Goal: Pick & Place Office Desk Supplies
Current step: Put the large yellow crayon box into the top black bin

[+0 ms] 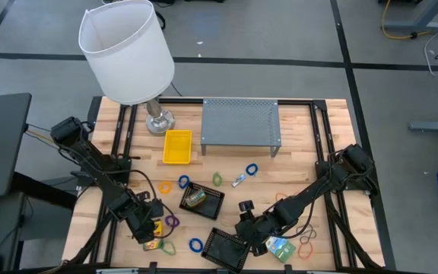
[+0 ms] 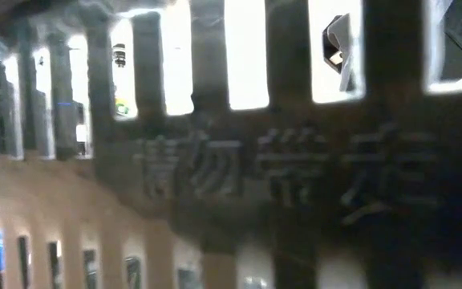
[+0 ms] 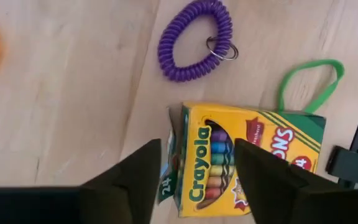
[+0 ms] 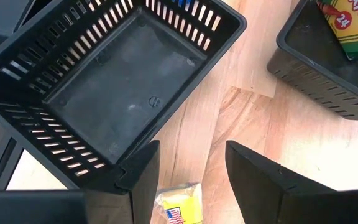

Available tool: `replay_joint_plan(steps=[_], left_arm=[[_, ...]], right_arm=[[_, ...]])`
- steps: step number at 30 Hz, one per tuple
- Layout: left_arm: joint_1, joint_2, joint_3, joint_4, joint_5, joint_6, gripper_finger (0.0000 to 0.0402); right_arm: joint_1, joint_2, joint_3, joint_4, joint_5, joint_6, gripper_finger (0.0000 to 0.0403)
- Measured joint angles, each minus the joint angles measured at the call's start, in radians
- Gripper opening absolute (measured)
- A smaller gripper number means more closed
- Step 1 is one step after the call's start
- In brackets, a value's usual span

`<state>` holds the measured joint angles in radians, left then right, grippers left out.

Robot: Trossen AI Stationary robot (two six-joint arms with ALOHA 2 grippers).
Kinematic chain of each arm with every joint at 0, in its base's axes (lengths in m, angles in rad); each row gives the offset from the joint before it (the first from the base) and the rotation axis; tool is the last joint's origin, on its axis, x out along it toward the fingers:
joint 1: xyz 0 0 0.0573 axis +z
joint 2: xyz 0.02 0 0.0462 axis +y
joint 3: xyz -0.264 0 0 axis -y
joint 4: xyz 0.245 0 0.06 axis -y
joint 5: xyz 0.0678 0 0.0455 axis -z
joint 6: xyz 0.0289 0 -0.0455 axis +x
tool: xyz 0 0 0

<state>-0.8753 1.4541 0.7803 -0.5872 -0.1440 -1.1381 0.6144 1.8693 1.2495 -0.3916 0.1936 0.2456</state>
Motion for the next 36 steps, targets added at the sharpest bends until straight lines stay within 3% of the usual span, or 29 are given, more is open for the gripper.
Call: replay_joint_plan(steps=[5, 28, 32, 36], left_arm=[[0.004, 0.017, 0.000, 0.001, 0.006, -0.012, 0.0231], [0.007, 0.055, -0.074, 0.118, 0.023, -0.030, 0.0175], [0.007, 0.056, -0.074, 0.133, 0.030, 0.002, 0.0132], [0.007, 0.056, -0.076, 0.124, 0.025, 0.022, 0.0039]], right_arm=[[0.000, 0.000, 0.000, 0.000, 0.000, 0.000, 0.0190], [0.000, 0.000, 0.000, -0.002, -0.011, 0.000, 0.0190], [0.000, 0.000, 0.000, -0.002, -0.014, -0.006, 0.0190], [0.000, 0.000, 0.000, -0.002, -0.015, -0.008, 0.0190]])
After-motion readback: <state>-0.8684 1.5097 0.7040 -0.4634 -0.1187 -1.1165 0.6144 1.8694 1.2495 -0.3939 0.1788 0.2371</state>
